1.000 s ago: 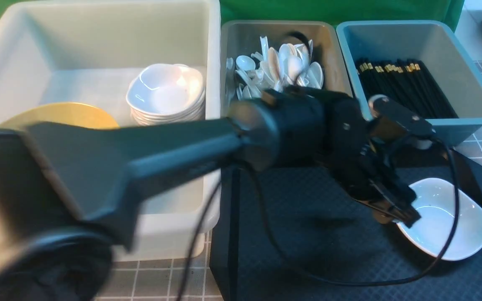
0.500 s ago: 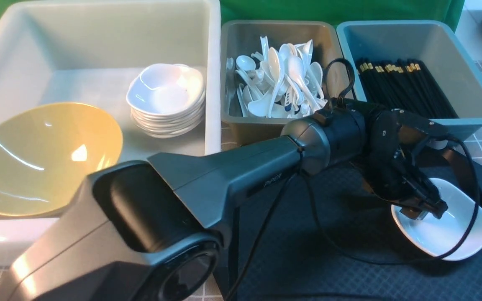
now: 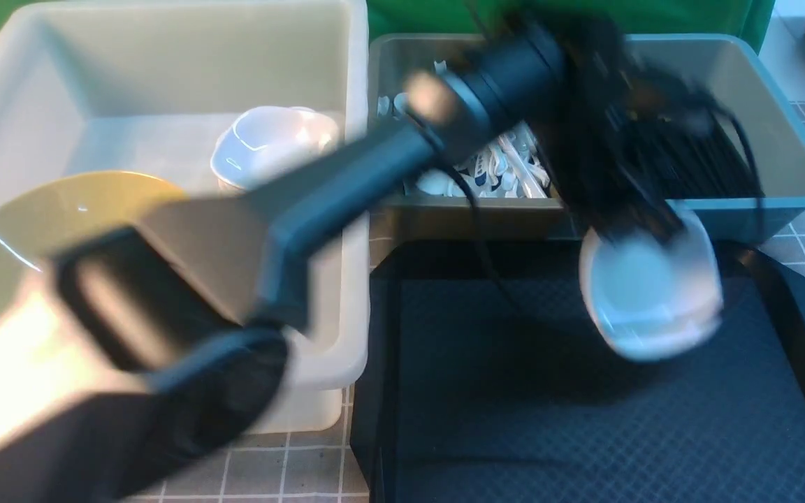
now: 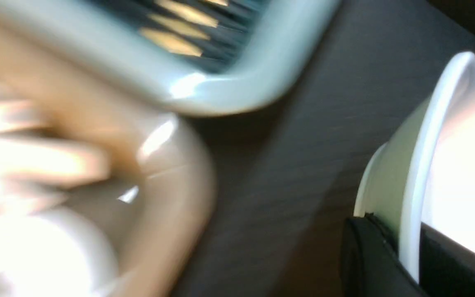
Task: On grey table put chopsticks spoon bowls plates into blue grey white boxes.
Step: 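Place the white bowl into the white bin with the other dishes with the left gripper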
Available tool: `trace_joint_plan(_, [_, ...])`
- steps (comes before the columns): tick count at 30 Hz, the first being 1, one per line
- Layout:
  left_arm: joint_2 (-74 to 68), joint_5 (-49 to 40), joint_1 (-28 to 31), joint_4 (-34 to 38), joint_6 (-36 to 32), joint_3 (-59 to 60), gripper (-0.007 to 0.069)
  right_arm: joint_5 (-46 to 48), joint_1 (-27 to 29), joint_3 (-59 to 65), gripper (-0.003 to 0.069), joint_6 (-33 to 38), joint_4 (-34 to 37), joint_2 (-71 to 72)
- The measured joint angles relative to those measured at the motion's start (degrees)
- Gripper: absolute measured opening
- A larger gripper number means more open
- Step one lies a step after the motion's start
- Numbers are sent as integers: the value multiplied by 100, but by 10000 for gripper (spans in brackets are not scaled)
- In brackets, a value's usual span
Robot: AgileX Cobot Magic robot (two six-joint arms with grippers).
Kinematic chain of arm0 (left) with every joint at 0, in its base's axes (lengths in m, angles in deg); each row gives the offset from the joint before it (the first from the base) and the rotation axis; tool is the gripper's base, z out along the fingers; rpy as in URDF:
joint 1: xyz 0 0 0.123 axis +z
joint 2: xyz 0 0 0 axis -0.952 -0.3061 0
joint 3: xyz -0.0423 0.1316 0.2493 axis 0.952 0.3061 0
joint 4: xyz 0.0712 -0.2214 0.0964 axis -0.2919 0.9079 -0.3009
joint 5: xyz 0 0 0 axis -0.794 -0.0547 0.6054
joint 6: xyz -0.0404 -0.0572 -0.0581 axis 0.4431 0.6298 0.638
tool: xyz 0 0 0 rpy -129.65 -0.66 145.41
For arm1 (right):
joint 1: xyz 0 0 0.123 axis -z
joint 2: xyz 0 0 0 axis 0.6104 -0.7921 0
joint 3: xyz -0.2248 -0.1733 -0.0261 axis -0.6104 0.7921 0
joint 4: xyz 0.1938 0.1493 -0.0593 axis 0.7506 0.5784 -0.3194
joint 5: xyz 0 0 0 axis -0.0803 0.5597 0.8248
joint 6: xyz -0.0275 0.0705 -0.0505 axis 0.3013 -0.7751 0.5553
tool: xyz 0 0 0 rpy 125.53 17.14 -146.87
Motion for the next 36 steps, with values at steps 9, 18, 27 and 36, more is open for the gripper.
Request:
trace_joint_plan(9, [1877, -545, 1536, -135, -343, -78, 5, -5, -401, -1849, 17, 1011, 1075, -1975])
trace_joint_plan(18, [2435, -591, 3561, 375, -613, 620, 5, -18, -1553, -3866, 18, 1598, 683, -3952])
trace_joint_plan(27, [1765, 487, 4418, 1642, -1317, 1985, 5, -50, -1478, -5205, 20, 2039, 95, -5170])
trace_joint_plan(36, [567, 1144, 4461, 2216, -2060, 2093, 36, -20, -890, -5261, 26, 2096, 256, -5439])
